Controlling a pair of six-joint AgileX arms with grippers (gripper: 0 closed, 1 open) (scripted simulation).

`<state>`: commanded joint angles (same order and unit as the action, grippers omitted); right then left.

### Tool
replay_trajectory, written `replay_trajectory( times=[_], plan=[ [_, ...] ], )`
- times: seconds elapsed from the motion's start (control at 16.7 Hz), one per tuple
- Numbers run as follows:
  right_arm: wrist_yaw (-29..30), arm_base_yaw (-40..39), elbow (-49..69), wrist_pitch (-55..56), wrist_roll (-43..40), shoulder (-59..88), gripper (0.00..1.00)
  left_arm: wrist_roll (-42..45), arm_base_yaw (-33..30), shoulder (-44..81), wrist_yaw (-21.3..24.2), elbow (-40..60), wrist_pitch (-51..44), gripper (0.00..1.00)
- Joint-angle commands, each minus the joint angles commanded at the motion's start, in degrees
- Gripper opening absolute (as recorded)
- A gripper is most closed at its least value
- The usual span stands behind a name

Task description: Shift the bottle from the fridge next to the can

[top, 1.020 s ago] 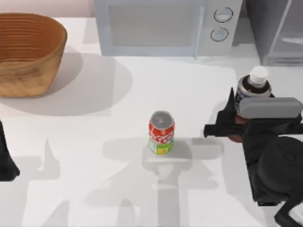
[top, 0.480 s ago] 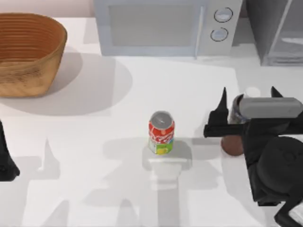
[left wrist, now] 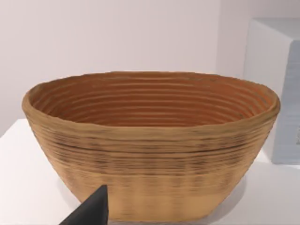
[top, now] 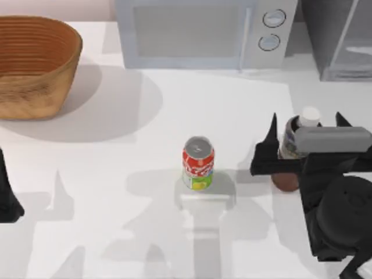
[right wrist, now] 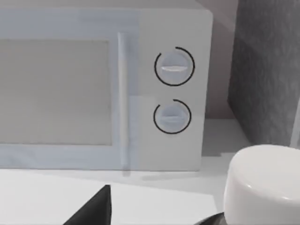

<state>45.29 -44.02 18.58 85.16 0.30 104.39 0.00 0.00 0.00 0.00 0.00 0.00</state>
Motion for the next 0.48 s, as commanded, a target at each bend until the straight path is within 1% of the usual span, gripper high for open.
replay_trajectory(
  times=[0.24,0.48],
  plan=[
    [3.28,-3.29,-2.99,1.16,0.05,-1.73,1.00,0.00,0.00,0.00,0.00,0.00,0.00,1.00],
    [3.28,-3.16,-2.92,1.12,0.05,-1.57,1.00,0.00,0.00,0.00,0.00,0.00,0.00,1.00]
  ],
)
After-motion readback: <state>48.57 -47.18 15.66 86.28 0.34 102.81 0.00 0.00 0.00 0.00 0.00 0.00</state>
